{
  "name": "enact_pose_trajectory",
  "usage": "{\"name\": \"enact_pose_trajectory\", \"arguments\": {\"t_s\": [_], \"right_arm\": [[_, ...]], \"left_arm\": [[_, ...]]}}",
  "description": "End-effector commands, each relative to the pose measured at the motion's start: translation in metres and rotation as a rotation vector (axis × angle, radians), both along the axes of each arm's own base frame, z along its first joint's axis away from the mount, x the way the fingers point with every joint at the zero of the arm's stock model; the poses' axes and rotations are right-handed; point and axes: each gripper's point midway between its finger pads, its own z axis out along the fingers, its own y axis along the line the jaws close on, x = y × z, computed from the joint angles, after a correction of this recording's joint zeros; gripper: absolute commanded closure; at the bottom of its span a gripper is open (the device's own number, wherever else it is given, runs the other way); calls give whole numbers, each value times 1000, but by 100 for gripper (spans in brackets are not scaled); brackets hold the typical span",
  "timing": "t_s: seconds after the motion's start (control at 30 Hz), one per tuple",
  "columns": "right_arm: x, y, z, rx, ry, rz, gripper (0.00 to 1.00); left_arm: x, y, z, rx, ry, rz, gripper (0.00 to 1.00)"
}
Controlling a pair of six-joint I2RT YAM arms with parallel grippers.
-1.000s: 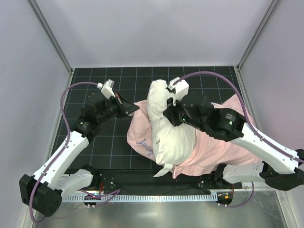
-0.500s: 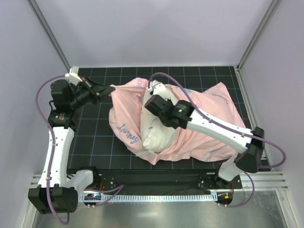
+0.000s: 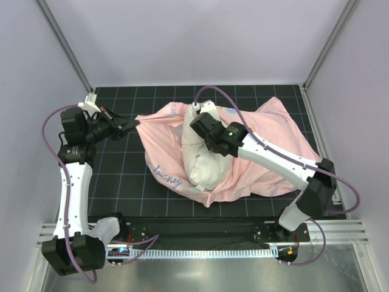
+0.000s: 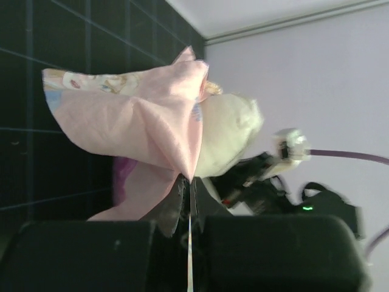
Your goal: Put the pillow into the pillowcase
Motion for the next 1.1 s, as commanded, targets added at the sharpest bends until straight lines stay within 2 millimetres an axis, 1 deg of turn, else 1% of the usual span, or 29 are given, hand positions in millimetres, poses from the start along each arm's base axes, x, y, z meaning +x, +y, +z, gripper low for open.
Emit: {"name": "enact_pose_trajectory", "arguments": {"t_s": [0.0,0.03,0.07,0.1,0.17,0.2,0.23,0.27,0.3,0.33,0.37,0.4,0.43,0.47,0.5,0.57,0.6,0.63,0.67,0.7,0.73,0.77,0.83,0.87,0.9,0.93,0.97,1.0,1.07], "right_arm": [[-5,-9,6,44,42,102,96],[-8,-2,21,105,18,160,96],[-16,13,20,171,46,230,96],[-14,23,30,230,10,263,96],[-18,32,46,298,-25,321,96],[-19,37,48,333,-42,341,96],[-19,39,50,344,-54,355,96],[-21,39,50,355,-62,369,96],[-21,47,54,389,-81,399,96],[-21,49,56,401,-93,407,96],[-23,49,50,404,-93,415,96],[-21,53,53,427,-114,427,96],[-20,54,54,437,-128,429,96],[-18,55,54,456,-146,428,96],[-19,57,55,468,-153,432,96],[-19,56,55,487,-163,425,96],[-19,57,64,519,-193,426,96],[-19,56,68,534,-209,416,96],[-17,55,69,549,-227,403,96],[-18,54,72,572,-235,386,96],[-19,50,80,593,-258,376,96],[-18,48,82,607,-276,361,96],[-21,43,97,657,-306,344,96],[-23,42,103,677,-320,340,96],[-23,39,108,691,-331,329,96],[-24,37,113,709,-335,322,96],[-28,34,124,728,-351,324,96],[-30,33,129,742,-355,327,96],[-33,29,138,764,-359,317,96]], "left_arm": [[9,11,-5,216,-80,63,100],[11,10,-13,259,-67,68,100],[10,2,-20,296,-56,53,100],[13,11,-36,365,-4,113,100],[14,13,-53,474,19,121,96],[11,11,-62,523,41,118,94],[14,22,-72,599,64,165,91],[13,24,-76,633,76,173,86],[10,21,-83,658,89,162,83],[9,24,-85,692,90,181,77],[8,22,-87,706,92,179,64],[3,11,-89,716,89,144,57],[4,20,-91,761,97,193,53],[-1,9,-92,771,87,171,48],[-1,13,-94,778,94,190,47],[-7,-9,-97,765,83,148,46],[-6,-19,-98,747,70,132,46],[-14,-38,-107,744,62,78,45],[-15,-47,-112,724,65,77,45],[-12,-58,-112,699,39,71,45],[-15,-65,-126,699,54,57,44],[-13,-78,-128,670,22,47,44],[-11,-89,-140,626,33,46,44],[-15,-92,-156,624,52,36,44],[-9,-98,-156,589,42,50,44],[-8,-101,-159,580,37,51,44],[-9,-102,-165,575,39,49,43],[-5,-109,-161,549,9,52,43],[-4,-120,-161,518,-10,35,41]]}}
